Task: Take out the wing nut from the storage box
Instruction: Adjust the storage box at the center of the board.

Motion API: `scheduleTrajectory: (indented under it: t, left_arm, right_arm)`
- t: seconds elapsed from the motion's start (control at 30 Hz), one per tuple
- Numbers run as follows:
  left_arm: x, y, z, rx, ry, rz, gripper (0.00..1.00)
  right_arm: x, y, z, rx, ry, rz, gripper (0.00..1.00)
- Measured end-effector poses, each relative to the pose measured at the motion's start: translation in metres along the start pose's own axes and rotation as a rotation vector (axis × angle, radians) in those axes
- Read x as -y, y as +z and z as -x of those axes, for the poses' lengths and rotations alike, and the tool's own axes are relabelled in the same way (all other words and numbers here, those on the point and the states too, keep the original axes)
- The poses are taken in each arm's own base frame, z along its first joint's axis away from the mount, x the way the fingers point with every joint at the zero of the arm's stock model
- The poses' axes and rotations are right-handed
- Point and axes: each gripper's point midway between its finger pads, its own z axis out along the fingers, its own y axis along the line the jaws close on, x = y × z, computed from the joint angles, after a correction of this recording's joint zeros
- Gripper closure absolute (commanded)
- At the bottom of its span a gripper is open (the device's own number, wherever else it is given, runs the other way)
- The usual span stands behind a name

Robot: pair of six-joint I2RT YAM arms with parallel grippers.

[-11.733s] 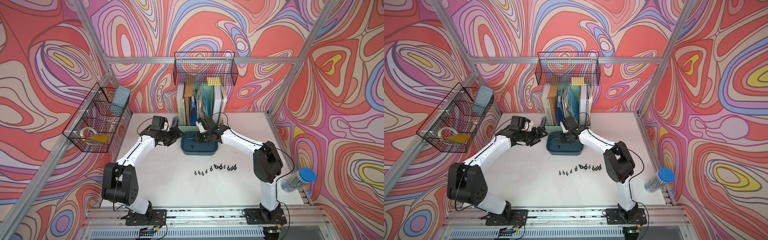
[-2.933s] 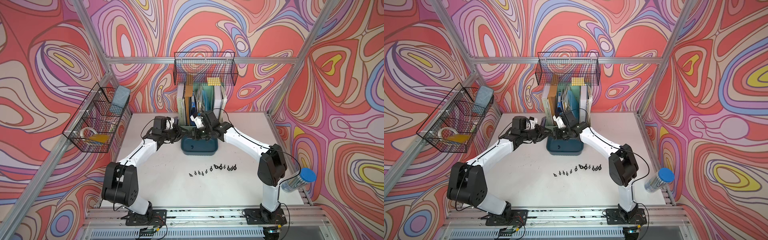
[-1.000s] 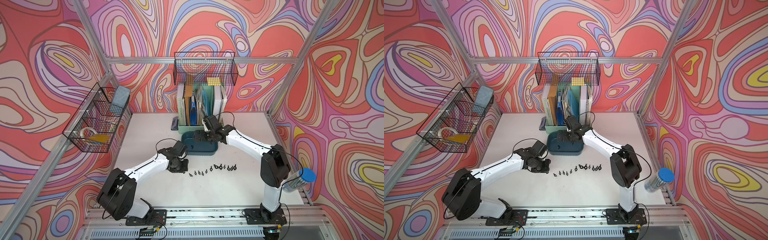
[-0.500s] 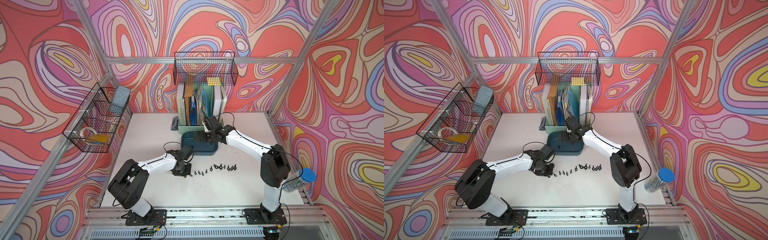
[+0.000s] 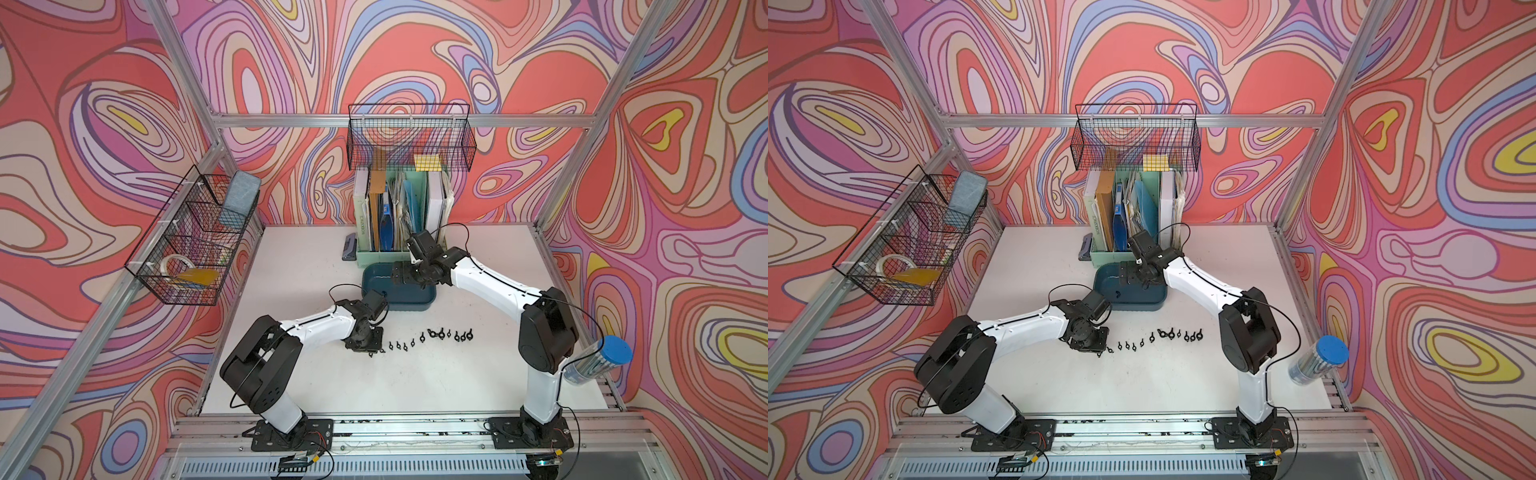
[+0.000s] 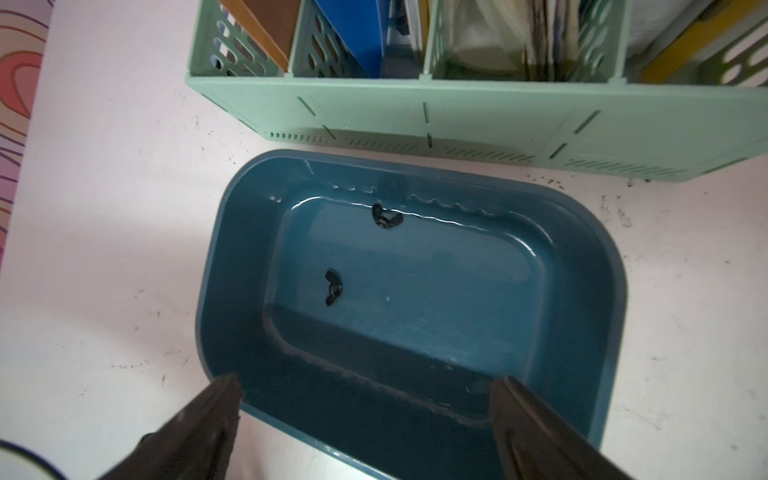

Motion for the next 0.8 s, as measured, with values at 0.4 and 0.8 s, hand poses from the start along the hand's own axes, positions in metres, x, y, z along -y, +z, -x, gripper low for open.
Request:
scheduleTrajectory:
  t: [0.4, 0.8]
  left_arm:
    - [-0.011, -0.077, 0.071, 0.194, -0.06, -0.044, 0.01]
    - [-0.038, -0.133, 0.107, 0.279, -0.183, -0.124, 0.01]
  right_arm:
    - [0.079, -0.001, 0.0, -0.091, 0.115, -0.175, 0.43]
    - [0.106, 0.049, -0.023, -0.194, 0.105, -0.232, 0.66]
